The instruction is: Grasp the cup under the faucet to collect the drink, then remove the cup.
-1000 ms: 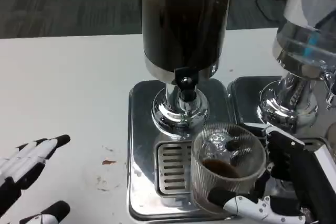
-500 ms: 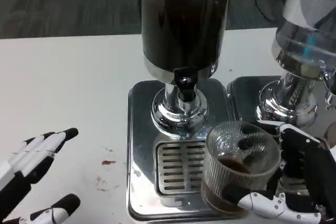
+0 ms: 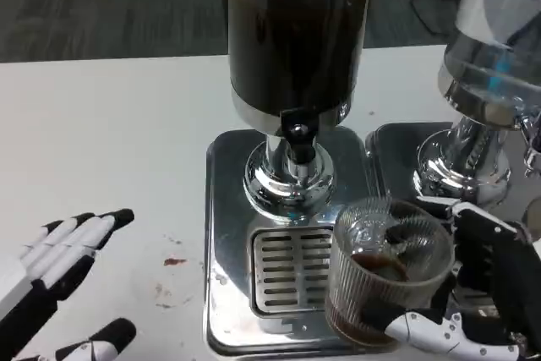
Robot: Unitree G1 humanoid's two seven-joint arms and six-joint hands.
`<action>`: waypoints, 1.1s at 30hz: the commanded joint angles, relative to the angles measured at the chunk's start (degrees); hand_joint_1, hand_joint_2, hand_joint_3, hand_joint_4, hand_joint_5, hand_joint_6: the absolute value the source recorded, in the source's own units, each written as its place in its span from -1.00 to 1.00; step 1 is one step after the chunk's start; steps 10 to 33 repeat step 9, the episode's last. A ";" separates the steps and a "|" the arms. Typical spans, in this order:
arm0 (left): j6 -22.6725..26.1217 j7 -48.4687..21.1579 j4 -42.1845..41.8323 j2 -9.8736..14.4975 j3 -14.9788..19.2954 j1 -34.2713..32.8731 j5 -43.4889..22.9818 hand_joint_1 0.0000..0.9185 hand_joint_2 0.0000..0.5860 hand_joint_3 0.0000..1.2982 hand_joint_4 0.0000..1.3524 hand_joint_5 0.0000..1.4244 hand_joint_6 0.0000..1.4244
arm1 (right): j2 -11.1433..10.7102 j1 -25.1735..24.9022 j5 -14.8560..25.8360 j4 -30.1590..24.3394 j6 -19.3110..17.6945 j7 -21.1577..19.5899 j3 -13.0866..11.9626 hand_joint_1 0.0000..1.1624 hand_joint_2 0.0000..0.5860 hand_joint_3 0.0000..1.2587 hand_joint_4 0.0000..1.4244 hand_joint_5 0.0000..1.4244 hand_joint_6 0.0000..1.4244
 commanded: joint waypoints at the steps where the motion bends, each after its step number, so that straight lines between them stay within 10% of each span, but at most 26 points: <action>1: 0.05 -0.22 -0.53 -0.52 0.66 0.28 0.71 -1.00 -0.05 -1.00 -1.00 -1.00 -1.00 | 0.44 -0.29 1.02 -1.70 -0.81 -0.05 0.06 0.76 -0.49 -0.27 -0.20 0.16 0.54; 33: -0.12 -0.07 -0.22 -1.19 0.62 0.23 0.87 -1.00 -0.04 -1.00 -1.00 -1.00 -1.00 | 0.51 -0.03 1.06 -1.83 -0.72 -0.13 0.00 0.77 -0.49 -0.27 -0.20 0.16 0.54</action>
